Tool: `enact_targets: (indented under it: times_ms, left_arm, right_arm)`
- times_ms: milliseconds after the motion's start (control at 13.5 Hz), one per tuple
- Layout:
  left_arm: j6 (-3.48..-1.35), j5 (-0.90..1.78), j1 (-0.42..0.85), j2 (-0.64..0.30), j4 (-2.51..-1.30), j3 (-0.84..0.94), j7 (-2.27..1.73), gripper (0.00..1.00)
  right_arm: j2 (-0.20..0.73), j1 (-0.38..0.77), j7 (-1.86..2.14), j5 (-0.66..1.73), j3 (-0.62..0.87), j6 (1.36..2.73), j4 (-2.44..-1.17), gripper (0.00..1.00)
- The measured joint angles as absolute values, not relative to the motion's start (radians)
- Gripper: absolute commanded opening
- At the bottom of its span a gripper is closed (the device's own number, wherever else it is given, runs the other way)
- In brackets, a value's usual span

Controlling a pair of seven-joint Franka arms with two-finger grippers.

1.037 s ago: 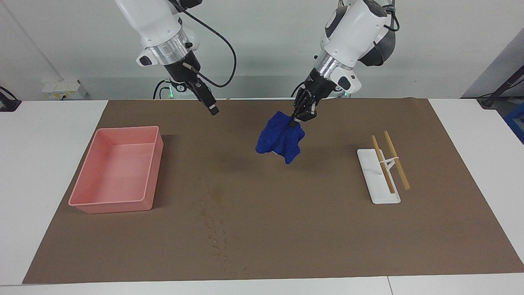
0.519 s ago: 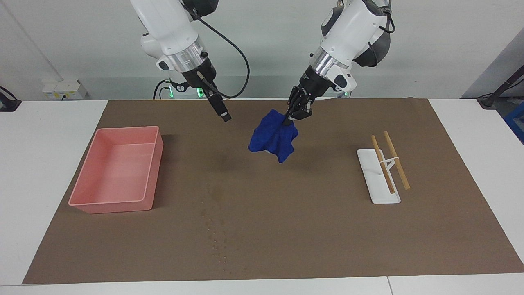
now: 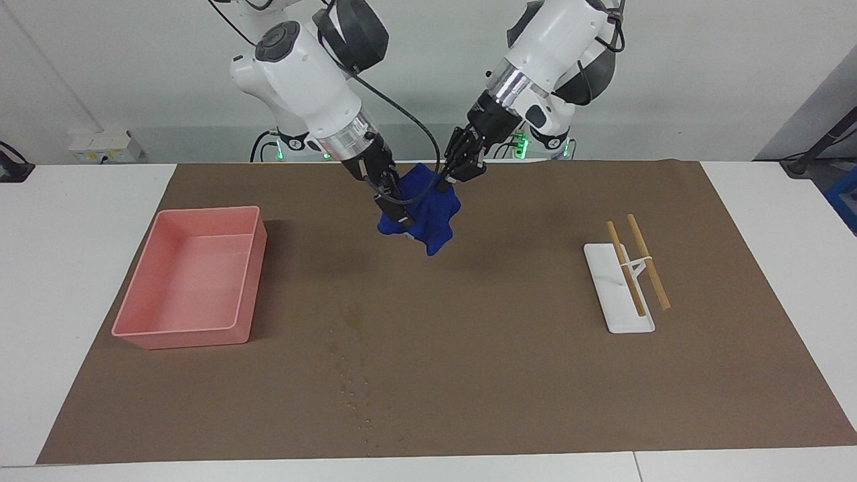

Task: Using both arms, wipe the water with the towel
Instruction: 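Pass the towel to the right gripper while the left gripper holds it, then lower the towel onto the water with the right gripper while the left withdraws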

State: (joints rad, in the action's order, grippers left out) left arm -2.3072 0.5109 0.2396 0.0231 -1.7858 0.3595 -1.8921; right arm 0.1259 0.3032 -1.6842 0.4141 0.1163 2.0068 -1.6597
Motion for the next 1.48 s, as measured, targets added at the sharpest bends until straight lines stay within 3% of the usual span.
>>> enact_targets:
  times_ms: [74,519,593,741,963,1259,1481]
  left_arm:
    - [-2.309,0.511,0.244,0.023,-1.786,0.36,-1.894,0.0]
    - [-2.309,0.511,0.246,0.024,-1.787,0.361,-1.895,0.0]
    - [-2.309,0.511,0.246,0.025,-1.787,0.361,-1.895,0.16]
    - [-2.309,0.511,0.246,0.025,-1.787,0.361,-1.894,1.0]
    - [-2.309,0.504,0.246,0.026,-1.787,0.361,-1.892,1.0]
    - [-2.307,0.322,0.245,0.026,-1.786,0.356,-1.787,1.0]
    - [-2.26,0.295,0.192,0.026,-1.787,0.323,-1.508,1.0]
  right_arm:
    - [0.126,0.309,-1.684,0.414,0.116,2.008,-1.662,0.0]
    - [0.117,0.318,-1.656,0.411,0.116,2.018,-1.662,0.0]
    - [0.115,0.318,-1.646,0.406,0.116,2.018,-1.662,0.0]
    - [0.11,0.319,-1.628,0.371,0.116,2.02,-1.661,0.0]
    - [0.103,0.318,-1.57,0.291,0.113,2.033,-1.662,0.0]
    - [0.107,0.264,-1.333,0.267,0.105,2.179,-1.692,0.0]
    - [0.167,0.203,-1.056,0.267,0.102,2.321,-1.721,0.0]
